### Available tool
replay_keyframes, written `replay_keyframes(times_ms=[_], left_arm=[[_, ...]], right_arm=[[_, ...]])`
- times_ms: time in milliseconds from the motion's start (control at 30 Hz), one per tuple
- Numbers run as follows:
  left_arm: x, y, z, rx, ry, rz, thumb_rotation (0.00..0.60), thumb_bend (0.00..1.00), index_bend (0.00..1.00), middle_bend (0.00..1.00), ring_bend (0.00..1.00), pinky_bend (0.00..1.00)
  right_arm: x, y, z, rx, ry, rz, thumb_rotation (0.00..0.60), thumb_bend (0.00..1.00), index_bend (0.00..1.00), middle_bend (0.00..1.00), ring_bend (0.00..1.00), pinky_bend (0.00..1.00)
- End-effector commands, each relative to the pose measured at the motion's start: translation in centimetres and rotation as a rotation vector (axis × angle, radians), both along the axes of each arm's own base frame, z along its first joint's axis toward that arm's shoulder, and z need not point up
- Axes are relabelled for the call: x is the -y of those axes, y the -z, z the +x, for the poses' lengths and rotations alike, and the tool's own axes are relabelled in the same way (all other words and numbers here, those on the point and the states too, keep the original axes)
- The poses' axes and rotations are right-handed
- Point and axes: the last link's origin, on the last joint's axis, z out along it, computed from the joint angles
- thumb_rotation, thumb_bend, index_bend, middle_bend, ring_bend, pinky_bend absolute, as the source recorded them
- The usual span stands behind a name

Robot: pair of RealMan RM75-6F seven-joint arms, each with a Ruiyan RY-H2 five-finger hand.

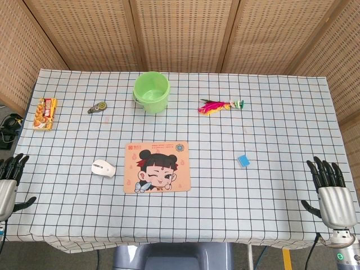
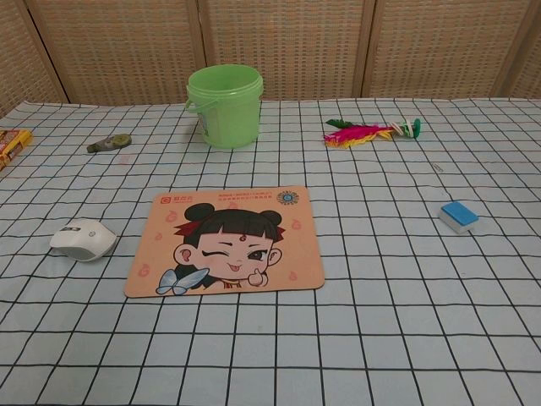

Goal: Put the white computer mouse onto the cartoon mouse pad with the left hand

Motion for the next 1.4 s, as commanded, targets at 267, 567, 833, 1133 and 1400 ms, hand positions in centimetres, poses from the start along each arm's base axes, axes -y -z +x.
replay_keyframes(times_ms=[267, 567, 833, 1133, 1400], left_arm=[[0.1, 0.3, 0.1, -0.007, 0.001, -0.014, 0.6, 0.01, 0.0, 0.0, 0.0, 0.0], [-0.2, 0.7, 0.2, -0.014, 0.001, -0.032, 0.6, 0.01, 0.0, 0.0, 0.0, 0.0], [-1.2, 1.0, 0.1, 0.01, -0.003, -0.019, 0.6, 0.01, 0.0, 0.0, 0.0, 0.0], [-6.6, 3.6, 1.0, -0.055, 0.059, -0.124, 0.6, 0.03, 0.16, 0.0, 0.01, 0.11], [-9.6, 7.5, 3.1, -0.079, 0.08, -0.263, 0.6, 0.03, 0.21, 0.04, 0.09, 0.21]], right_arm=[[0.0, 0.1, 0.0, 0.012, -0.005, 0.011, 0.6, 0.1, 0.06, 0.0, 0.0, 0.0], [0.2, 0.1, -0.2, 0.015, 0.008, 0.022, 0.6, 0.1, 0.06, 0.0, 0.0, 0.0], [0.3, 0.0, -0.6, 0.024, 0.03, 0.036, 0.6, 0.1, 0.07, 0.0, 0.0, 0.0], [0.4, -0.5, -0.6, 0.049, 0.029, 0.032, 0.6, 0.1, 0.07, 0.0, 0.0, 0.0], [0.3, -0.7, -0.7, 0.067, 0.03, 0.039, 0.6, 0.1, 0.09, 0.0, 0.0, 0.0]])
